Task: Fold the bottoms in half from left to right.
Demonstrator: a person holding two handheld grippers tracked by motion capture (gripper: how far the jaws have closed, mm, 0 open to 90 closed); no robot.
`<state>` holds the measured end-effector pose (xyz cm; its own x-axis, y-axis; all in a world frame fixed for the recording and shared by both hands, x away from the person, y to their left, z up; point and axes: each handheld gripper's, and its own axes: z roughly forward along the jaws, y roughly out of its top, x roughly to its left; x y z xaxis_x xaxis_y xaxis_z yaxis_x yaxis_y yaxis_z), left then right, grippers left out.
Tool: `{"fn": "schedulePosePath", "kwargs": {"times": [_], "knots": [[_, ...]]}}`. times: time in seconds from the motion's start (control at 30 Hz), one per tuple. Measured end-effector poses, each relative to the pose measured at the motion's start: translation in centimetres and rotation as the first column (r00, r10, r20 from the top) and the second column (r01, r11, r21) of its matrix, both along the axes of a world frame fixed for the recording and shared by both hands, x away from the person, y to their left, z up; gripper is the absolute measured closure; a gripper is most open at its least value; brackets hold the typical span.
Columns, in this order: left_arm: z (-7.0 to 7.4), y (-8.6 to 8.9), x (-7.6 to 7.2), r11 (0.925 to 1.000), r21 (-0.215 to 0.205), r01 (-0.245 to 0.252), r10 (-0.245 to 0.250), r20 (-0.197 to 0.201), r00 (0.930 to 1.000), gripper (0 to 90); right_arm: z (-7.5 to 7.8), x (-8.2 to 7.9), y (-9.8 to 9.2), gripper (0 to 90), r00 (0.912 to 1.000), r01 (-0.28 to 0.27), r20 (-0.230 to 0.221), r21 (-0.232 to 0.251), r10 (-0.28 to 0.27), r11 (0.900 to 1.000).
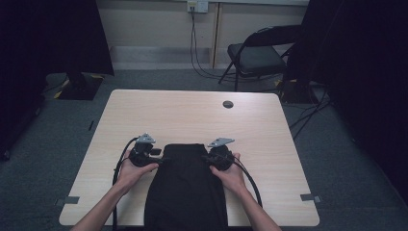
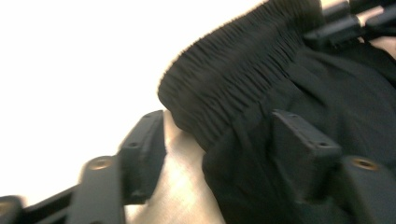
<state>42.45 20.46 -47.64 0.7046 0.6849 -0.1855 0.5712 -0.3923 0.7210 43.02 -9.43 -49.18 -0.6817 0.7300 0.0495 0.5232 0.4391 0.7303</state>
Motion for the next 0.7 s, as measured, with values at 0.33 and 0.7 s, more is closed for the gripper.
{"fn": "schedulePosePath", "kwargs": {"times": [0.33, 0.7], "knots": [[-0.8, -0.8, -0.2, 0.9983, 0.055, 0.018, -0.016, -0.021, 0.9996, 42.2, 0.0, 0.1, -0.1, 74.7, 1.0000, -0.004, -0.003, 0.002, 0.004, 1.000], [-1.1, -1.5, 0.0, 0.9961, 0.088, 0.009, -0.008, -0.005, 1.0000, 51.9, -0.1, 0.2, -0.3, 74.7, 0.9996, 0.016, -0.023, 0.036, -0.015, 0.999]]}}
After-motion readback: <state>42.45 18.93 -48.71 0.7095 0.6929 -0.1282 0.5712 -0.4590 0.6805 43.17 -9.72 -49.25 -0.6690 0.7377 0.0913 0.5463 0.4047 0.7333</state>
